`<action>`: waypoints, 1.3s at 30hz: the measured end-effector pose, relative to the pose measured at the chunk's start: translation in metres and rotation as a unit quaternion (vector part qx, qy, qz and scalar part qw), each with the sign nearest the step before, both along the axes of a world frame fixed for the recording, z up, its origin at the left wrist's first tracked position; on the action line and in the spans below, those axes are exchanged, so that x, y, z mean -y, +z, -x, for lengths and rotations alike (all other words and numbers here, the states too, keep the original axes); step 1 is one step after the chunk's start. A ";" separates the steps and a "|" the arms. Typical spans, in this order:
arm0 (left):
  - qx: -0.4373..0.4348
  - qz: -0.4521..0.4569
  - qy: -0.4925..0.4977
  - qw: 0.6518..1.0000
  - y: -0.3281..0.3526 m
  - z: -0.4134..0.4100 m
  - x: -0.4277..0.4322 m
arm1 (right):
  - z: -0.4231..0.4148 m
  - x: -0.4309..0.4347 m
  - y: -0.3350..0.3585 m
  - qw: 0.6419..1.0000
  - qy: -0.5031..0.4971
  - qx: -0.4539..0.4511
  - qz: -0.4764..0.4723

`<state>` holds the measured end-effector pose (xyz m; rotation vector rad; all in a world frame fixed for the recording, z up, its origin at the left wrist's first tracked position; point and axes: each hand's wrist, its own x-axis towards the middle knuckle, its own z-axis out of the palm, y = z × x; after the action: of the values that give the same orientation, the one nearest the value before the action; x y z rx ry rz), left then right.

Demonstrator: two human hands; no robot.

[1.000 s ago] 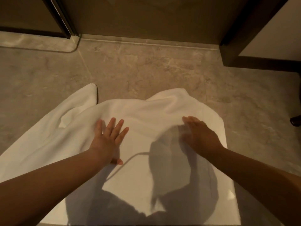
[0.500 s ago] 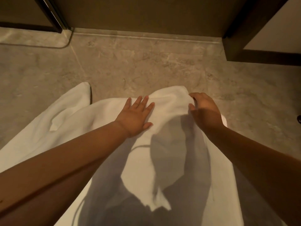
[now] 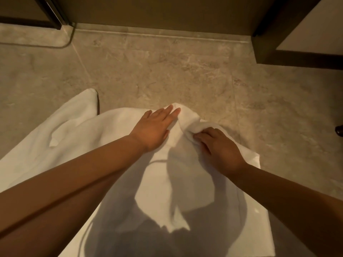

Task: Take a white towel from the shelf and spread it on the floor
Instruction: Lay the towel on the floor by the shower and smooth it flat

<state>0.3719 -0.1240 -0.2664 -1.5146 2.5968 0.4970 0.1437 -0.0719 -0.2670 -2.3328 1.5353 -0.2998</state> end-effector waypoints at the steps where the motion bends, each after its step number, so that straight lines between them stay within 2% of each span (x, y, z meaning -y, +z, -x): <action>1: 0.006 0.002 0.000 1.000 0.001 0.001 0.000 | 0.001 0.002 0.001 1.000 -0.019 0.023 0.001; 4: 0.024 0.002 -0.003 1.000 0.004 0.002 -0.002 | 0.005 0.013 0.006 0.990 -0.117 0.082 0.009; 6: 0.035 -0.001 -0.006 0.999 0.006 0.002 -0.005 | 0.006 0.024 0.008 0.984 -0.161 0.070 0.025; 8: 0.053 0.000 -0.008 0.999 0.007 0.002 -0.008 | 0.006 0.034 0.011 0.988 -0.147 0.022 0.030; 12: 0.090 -0.007 -0.009 0.996 0.006 0.004 -0.014 | 0.007 0.041 0.012 0.997 -0.057 -0.058 0.005; 14: 0.105 -0.010 -0.012 0.994 0.006 0.005 -0.016 | 0.008 0.040 0.010 0.996 -0.050 -0.080 -0.001; 18: 0.130 -0.009 -0.012 0.991 0.007 0.008 -0.021 | 0.011 0.039 0.012 0.994 -0.093 -0.052 0.010; 29: 0.146 -0.035 0.004 0.989 0.011 0.011 -0.024 | 0.034 0.036 0.035 0.988 -0.058 -0.044 0.137; 33: 0.161 -0.030 0.001 0.987 0.009 0.012 -0.024 | 0.037 0.031 0.028 0.995 -0.033 -0.049 0.075; 39: 0.176 -0.025 -0.003 0.984 0.006 0.014 -0.025 | 0.034 0.024 0.013 0.994 -0.060 0.027 -0.093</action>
<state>0.3576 -0.0986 -0.2606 -1.4295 2.2999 0.2627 0.1098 -0.0955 -0.2535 -2.0794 1.6082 -0.2350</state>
